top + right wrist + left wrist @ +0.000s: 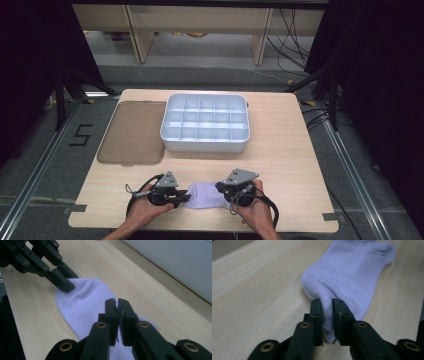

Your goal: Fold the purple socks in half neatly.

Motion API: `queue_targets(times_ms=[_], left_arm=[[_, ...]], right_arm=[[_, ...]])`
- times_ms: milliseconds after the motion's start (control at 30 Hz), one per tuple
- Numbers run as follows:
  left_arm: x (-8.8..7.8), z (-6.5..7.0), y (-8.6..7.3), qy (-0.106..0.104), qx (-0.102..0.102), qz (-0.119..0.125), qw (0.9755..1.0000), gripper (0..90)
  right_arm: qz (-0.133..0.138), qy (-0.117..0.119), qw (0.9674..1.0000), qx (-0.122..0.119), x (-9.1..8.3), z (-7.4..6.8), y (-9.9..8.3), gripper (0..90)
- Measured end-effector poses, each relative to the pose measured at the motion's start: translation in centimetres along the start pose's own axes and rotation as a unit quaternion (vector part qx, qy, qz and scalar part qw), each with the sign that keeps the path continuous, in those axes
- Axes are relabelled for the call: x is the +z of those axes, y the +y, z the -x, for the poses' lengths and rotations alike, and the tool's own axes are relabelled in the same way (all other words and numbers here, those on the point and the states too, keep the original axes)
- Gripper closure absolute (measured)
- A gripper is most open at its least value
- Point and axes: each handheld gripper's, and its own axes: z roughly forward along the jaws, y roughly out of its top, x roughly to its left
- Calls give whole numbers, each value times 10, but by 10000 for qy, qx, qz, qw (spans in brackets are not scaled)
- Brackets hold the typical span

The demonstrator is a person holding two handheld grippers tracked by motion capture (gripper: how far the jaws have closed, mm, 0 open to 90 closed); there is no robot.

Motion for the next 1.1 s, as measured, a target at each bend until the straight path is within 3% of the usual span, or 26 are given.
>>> queue_targets(times_ms=[133,167,233,267,300,333,367,433,500,533,567,667,733,767,800,933,1100], left_arm=[[-4,1,2,44,167,54,9998,825],[-6,1,2,32,173,82,9998,826],[-8,0,3,37,239,104,9997,826],[-9,1,3,37,153,122,9998,826],[-11,-1,4,25,232,128,9996,826],[-12,-2,4,17,263,154,9995,825],[-13,0,4,5,112,185,9998,825],[-17,0,4,-55,142,182,9997,824],[-21,0,5,-28,214,135,9997,824],[-24,-1,5,-43,305,174,9994,824],[-26,0,4,-66,143,206,9997,824],[-31,-3,5,-74,197,198,9996,824],[-36,-1,6,-87,85,264,9996,824],[-38,-2,7,-98,188,239,9995,824],[-40,-2,7,-116,143,280,9994,824],[-49,2,11,-282,14,425,9987,825],[-48,5,14,-310,80,314,9990,824]], right_arm=[[-88,-17,10000,18,2,-1,-2,869],[-66,-32,9999,-82,3,0,-2,869],[-153,-20,9999,0,4,0,-3,870],[-193,4,9998,23,4,0,-4,870],[-208,-15,9998,-47,5,1,-4,870],[-216,-19,9998,30,7,0,-5,870],[-327,13,9995,-6,8,0,-6,871],[-418,-14,9991,63,11,-1,-8,873],[-506,-38,9987,-86,15,-1,-10,874],[-558,-73,9984,9,17,-2,-11,875],[-630,-49,9980,-5,18,-2,-12,875],[-831,31,9965,-12,28,-6,-14,882],[-725,112,9970,-254,34,-12,-12,883],[-770,164,9965,-284,35,-15,-10,883],[-728,133,9966,-359,37,-17,-10,883],[-717,265,9964,-380,42,-28,-5,884],[-695,330,9960,-453,48,-33,-1,884]])
